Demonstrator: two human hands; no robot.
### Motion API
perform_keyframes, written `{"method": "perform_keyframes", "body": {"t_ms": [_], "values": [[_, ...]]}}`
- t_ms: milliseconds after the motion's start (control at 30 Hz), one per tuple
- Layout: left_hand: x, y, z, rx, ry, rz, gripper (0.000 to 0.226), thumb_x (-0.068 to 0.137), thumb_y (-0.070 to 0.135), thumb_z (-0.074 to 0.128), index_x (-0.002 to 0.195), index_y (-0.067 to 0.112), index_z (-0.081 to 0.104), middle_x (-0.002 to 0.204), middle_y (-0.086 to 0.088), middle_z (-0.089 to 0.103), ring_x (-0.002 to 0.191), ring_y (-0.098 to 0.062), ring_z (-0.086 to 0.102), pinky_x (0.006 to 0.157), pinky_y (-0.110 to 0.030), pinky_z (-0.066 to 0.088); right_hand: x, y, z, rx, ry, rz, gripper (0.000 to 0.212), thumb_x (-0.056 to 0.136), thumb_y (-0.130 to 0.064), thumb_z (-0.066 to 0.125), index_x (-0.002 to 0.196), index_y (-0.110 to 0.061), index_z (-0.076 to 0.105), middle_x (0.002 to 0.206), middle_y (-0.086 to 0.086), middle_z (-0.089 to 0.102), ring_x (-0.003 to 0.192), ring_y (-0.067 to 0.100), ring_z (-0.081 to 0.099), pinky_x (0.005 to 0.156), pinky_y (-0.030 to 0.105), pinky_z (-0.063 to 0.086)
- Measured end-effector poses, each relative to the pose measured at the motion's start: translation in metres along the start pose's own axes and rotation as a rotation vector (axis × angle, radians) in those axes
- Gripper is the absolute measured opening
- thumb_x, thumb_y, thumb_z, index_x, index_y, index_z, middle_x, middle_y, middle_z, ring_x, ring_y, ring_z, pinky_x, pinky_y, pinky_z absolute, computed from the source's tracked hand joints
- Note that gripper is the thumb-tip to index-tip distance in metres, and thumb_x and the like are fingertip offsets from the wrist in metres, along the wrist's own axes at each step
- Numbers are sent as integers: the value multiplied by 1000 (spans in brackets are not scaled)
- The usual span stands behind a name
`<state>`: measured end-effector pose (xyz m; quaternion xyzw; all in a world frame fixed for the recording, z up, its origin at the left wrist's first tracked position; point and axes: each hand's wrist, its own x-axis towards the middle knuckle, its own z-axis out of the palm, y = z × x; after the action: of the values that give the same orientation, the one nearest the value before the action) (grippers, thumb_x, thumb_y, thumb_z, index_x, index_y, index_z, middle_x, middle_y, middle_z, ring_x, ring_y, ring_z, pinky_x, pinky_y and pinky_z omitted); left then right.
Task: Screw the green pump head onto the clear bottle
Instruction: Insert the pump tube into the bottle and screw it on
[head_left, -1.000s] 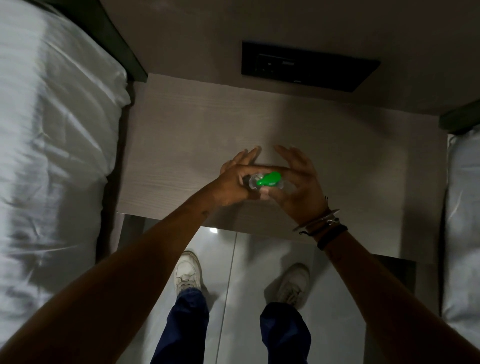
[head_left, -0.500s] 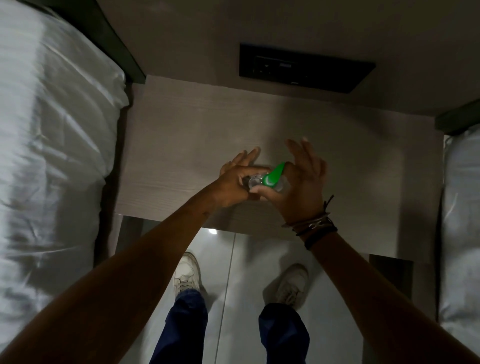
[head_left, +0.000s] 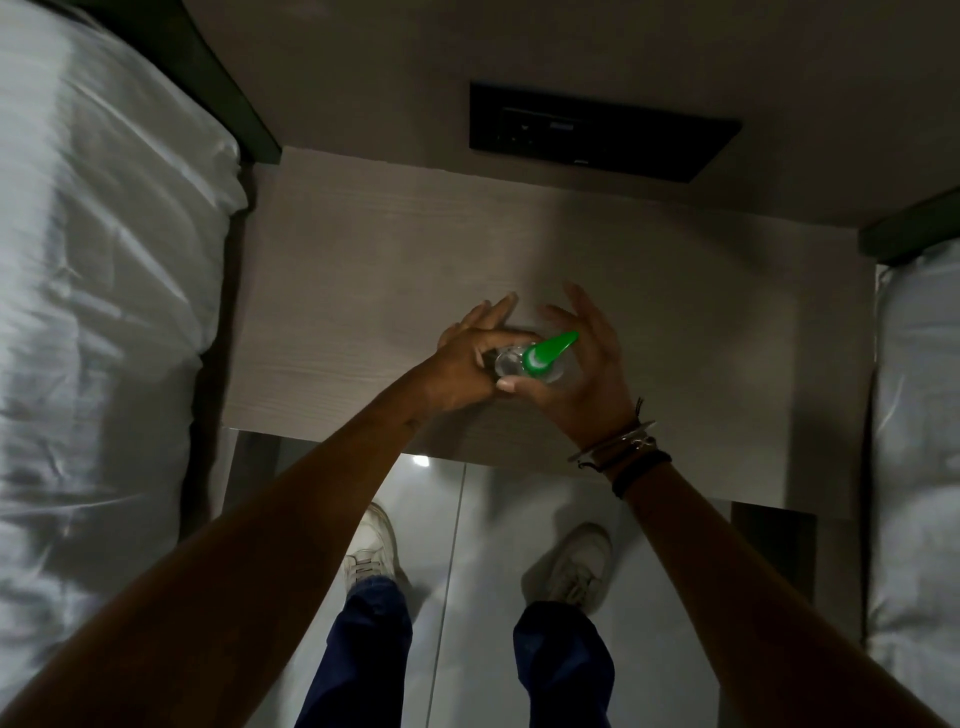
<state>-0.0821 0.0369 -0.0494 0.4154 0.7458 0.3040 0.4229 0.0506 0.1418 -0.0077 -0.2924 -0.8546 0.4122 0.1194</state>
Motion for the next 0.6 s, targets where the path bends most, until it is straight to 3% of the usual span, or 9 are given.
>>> {"method": "perform_keyframes", "body": {"t_ms": [100,200,333,433,500,600], "values": [[0,2,0,-9,2,-25,70,68,26,79,129,38,47,160,-1,13,148,-24,2,118,-59,11,-3,7,0,-37,-12,-39,51,63,-23,87,108,-8,66,140,15,51,134,37,39,106,61,35],[0,2,1,4,8,-17,70,67,29,80,129,38,47,160,-2,14,148,-25,2,117,-59,11,-4,2,2,-146,107,-18,66,54,-38,89,110,-12,63,131,7,60,131,30,44,103,54,37],[-1,-1,5,3,20,-7,67,72,29,76,130,41,44,160,-2,14,148,-26,2,116,-61,12,-3,-5,5,9,116,55,79,50,-40,91,113,-7,58,135,16,53,124,32,50,102,57,42],[-1,-2,6,-9,33,-19,67,71,28,77,131,35,48,160,-1,15,148,-25,2,117,-61,11,-7,1,2,42,33,19,61,61,-24,89,113,-5,61,142,19,46,133,35,41,109,57,37],[-1,-2,5,-16,40,-2,69,69,25,78,130,35,48,159,-2,17,148,-27,4,117,-61,11,-9,5,0,23,18,-11,47,64,-15,86,105,-4,66,138,19,52,134,38,38,108,60,35],[-1,-1,4,-22,26,-5,71,69,26,78,129,41,44,160,-2,15,147,-27,2,116,-62,12,-9,3,-1,-14,111,7,45,60,-25,88,97,-8,67,125,12,63,128,33,47,101,58,41]]}}
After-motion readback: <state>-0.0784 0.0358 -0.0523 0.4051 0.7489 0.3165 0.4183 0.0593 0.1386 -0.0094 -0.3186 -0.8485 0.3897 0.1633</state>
